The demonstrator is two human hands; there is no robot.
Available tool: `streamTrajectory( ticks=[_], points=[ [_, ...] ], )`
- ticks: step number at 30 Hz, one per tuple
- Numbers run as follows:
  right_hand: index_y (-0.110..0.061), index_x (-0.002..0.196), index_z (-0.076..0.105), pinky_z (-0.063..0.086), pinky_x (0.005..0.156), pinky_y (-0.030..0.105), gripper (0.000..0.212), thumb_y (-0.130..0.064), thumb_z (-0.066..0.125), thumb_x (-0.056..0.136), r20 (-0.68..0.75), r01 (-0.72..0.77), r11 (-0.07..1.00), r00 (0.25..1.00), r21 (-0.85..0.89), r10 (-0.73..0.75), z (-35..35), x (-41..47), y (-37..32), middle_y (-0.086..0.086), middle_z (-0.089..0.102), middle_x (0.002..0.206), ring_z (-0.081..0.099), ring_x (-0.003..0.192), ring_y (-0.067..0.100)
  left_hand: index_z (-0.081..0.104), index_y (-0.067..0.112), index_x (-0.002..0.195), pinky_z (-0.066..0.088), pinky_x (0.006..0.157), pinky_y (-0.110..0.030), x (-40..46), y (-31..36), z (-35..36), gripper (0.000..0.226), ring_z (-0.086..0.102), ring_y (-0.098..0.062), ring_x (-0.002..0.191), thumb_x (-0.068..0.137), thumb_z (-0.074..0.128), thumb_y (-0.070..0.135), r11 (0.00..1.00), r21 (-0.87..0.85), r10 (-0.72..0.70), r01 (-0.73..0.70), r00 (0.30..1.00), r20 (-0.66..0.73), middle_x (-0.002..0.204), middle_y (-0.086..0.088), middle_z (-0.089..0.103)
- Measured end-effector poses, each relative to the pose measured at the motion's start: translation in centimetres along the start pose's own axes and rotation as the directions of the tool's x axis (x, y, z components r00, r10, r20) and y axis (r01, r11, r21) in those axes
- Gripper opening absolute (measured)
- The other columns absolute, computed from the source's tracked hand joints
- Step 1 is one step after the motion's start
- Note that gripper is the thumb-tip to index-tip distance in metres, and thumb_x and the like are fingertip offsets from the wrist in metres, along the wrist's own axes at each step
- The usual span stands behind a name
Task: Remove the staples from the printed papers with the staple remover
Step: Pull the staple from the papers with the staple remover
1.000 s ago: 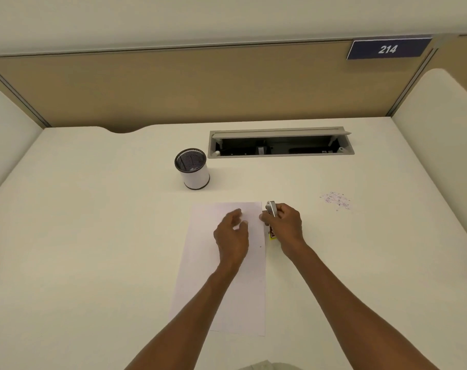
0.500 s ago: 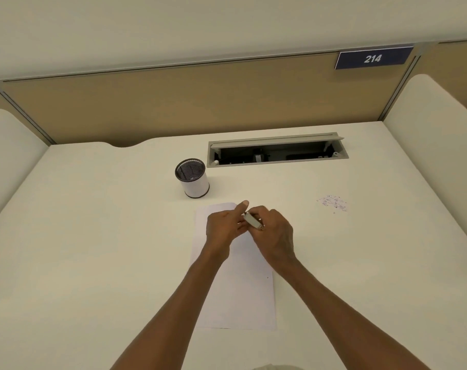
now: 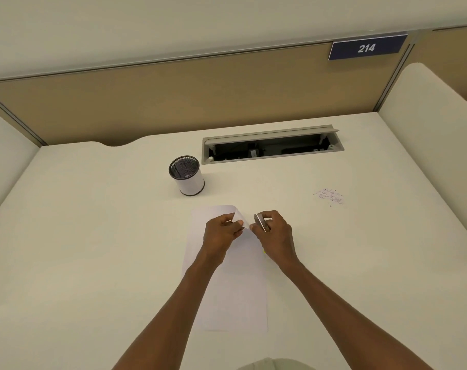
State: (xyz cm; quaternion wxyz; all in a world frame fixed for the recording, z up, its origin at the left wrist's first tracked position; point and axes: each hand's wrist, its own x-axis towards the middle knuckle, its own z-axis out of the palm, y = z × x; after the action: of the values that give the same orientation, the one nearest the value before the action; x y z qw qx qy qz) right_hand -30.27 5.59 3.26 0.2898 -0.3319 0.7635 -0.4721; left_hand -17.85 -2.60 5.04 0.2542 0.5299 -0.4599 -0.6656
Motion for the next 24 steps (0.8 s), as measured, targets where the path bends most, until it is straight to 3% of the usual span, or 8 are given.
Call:
streamTrajectory(
  ticks=[2, 5, 11, 17, 24],
  points=[
    [-0.024, 0.097, 0.058, 0.046, 0.055, 0.025, 0.023, -0.029, 0.073, 0.08, 0.054, -0.067, 0.998, 0.996, 0.011, 0.066, -0.3, 0.3, 0.4, -0.004, 0.07, 0.075, 0.063, 0.06, 0.013, 0.075, 0.013, 0.098, 0.059, 0.093, -0.042, 0.0, -0.7, 0.3, 0.013, 0.068, -0.02, 0.084, 0.086, 0.075, 0.007, 0.997, 0.075, 0.038, -0.036, 0.999, -0.024, 0.091, -0.013, 0.074],
    [-0.023, 0.098, 0.061, 0.049, 0.052, 0.026, 0.02, -0.025, 0.072, 0.081, 0.109, -0.131, 0.99, 0.986, 0.059, 0.124, -0.9, 0.3, 0.6, -0.001, 0.072, 0.077, 0.069, 0.065, 0.014, 0.073, 0.011, 0.116, 0.059, 0.092, -0.039, -0.2, -1.4, 1.0, 0.034, 0.07, -0.017, 0.085, 0.083, 0.079, 0.012, 0.983, 0.165, 0.086, -0.075, 0.994, -0.062, 0.089, -0.006, 0.076],
    [-0.018, 0.1, 0.075, 0.056, 0.053, 0.031, 0.016, -0.017, 0.072, 0.084, 0.211, -0.237, 0.935, 0.96, 0.263, 0.184, -2.0, 0.1, -0.1, 0.008, 0.069, 0.081, 0.063, 0.062, 0.017, 0.076, 0.014, 0.106, 0.058, 0.088, -0.035, -0.5, -2.0, 2.7, 0.028, 0.073, -0.015, 0.091, 0.079, 0.081, 0.018, 0.956, 0.274, 0.142, -0.107, 0.984, -0.112, 0.091, 0.001, 0.077],
    [-0.013, 0.093, 0.075, 0.056, 0.054, 0.031, 0.019, -0.019, 0.079, 0.076, 0.192, -0.278, 0.939, 0.952, 0.202, 0.24, -2.7, 0.9, 0.4, 0.004, 0.075, 0.08, 0.067, 0.062, 0.016, 0.079, 0.017, 0.088, 0.055, 0.078, -0.028, -0.9, -2.3, 3.3, 0.007, 0.072, -0.015, 0.083, 0.082, 0.081, 0.02, 0.958, 0.271, 0.154, -0.097, 0.968, -0.199, 0.081, 0.005, 0.077],
    [-0.009, 0.097, 0.076, 0.051, 0.05, 0.027, 0.021, -0.018, 0.076, 0.078, 0.176, -0.2, 0.97, 0.969, 0.136, 0.175, -2.7, 1.2, 0.4, 0.003, 0.074, 0.08, 0.065, 0.06, 0.014, 0.081, 0.013, 0.097, 0.061, 0.075, -0.025, -1.2, -2.4, 3.4, 0.012, 0.075, -0.016, 0.074, 0.087, 0.075, 0.014, 0.985, 0.156, 0.101, -0.074, 0.98, -0.172, 0.08, 0.0, 0.078]
  ],
)
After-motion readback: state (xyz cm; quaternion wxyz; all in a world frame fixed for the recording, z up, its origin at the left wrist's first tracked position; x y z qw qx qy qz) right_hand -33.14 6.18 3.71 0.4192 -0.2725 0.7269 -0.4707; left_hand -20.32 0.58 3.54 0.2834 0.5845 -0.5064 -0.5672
